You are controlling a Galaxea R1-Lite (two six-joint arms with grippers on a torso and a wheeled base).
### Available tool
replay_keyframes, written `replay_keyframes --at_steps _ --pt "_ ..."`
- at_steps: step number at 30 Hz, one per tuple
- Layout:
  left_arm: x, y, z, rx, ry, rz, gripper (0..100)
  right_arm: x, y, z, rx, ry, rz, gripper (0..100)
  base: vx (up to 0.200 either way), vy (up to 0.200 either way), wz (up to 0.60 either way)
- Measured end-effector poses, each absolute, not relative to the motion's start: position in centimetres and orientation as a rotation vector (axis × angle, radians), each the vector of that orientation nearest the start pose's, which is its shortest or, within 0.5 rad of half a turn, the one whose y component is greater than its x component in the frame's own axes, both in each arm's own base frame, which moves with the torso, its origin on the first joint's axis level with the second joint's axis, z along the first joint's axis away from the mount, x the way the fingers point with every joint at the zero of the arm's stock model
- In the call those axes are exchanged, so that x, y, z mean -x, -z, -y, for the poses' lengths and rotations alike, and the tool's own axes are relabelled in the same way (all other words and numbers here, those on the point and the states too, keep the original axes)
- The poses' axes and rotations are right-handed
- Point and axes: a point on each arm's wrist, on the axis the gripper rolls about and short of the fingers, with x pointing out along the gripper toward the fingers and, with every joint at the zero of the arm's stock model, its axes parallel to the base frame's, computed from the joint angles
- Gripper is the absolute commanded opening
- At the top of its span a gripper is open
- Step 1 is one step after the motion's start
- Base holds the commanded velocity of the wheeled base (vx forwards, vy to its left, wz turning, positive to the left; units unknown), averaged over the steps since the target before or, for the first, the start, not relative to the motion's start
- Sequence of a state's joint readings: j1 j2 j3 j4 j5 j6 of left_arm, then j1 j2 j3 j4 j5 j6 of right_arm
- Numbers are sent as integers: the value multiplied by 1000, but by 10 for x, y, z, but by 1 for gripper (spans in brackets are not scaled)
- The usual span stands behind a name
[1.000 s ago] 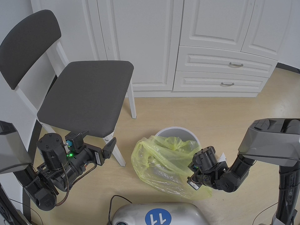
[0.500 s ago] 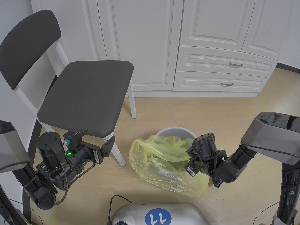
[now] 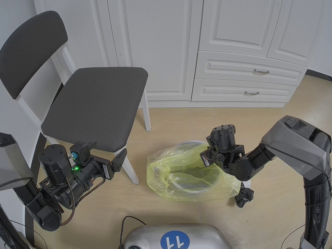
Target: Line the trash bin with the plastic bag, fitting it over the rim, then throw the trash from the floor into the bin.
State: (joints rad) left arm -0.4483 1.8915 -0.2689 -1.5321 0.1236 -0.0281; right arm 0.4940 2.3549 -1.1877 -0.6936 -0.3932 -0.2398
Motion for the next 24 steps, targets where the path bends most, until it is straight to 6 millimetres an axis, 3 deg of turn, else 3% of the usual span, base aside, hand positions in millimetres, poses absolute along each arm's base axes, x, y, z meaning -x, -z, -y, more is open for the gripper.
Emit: replay_keyframes --at_steps 4,14,20,24 --pt "-239 -98 111 3 319 -88 100 -393 -26 -204 413 -148 -461 0 0 0 0" --pt "-243 -97 110 3 310 -86 100 -369 -19 -250 320 -314 -546 0 0 0 0" --pt "-242 -97 110 3 310 -87 100 -376 -13 -257 156 -311 -717 0 0 0 0" --pt "-242 -97 109 3 309 -89 100 -392 -12 -261 98 -298 -755 0 0 0 0"
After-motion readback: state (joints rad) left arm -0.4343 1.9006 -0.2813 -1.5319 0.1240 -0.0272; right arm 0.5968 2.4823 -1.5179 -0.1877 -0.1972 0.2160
